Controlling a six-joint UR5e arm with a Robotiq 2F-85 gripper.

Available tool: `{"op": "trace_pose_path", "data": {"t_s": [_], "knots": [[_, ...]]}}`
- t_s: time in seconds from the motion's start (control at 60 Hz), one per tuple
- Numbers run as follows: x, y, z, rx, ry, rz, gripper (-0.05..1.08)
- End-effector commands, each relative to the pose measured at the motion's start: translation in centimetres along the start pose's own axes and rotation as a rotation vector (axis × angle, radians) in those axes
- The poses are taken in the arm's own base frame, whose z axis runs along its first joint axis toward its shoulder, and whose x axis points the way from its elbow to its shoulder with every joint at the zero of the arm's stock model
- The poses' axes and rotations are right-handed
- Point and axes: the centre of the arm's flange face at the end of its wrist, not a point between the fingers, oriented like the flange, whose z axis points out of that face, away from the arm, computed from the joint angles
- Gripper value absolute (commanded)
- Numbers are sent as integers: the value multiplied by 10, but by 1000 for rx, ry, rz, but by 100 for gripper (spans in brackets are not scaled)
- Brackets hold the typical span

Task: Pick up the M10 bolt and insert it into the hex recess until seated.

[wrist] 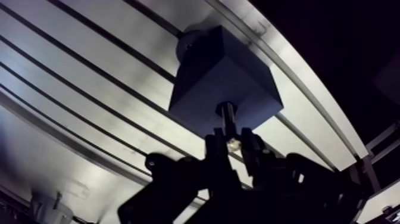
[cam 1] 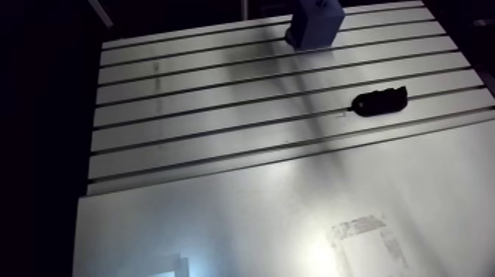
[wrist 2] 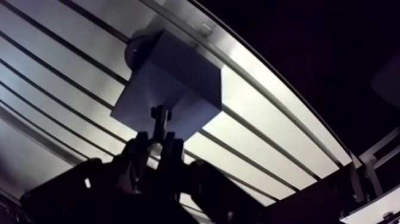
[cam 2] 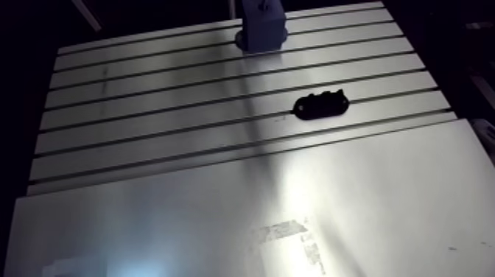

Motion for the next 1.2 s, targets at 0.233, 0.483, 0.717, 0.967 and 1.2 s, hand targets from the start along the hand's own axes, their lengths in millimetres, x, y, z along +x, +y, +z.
{"op": "trace_pose_path", "data": {"t_s": [0.233, 0.483, 0.717, 0.967, 1.2], "knots": [[3, -1, 7, 7, -7, -2, 86], [4, -3, 13, 9, -8, -4, 82], [4, -6, 8, -26, 27, 10, 31], [0, -2, -16, -80, 91, 37, 4], [-8, 0, -29, -93, 123, 59, 3]]}}
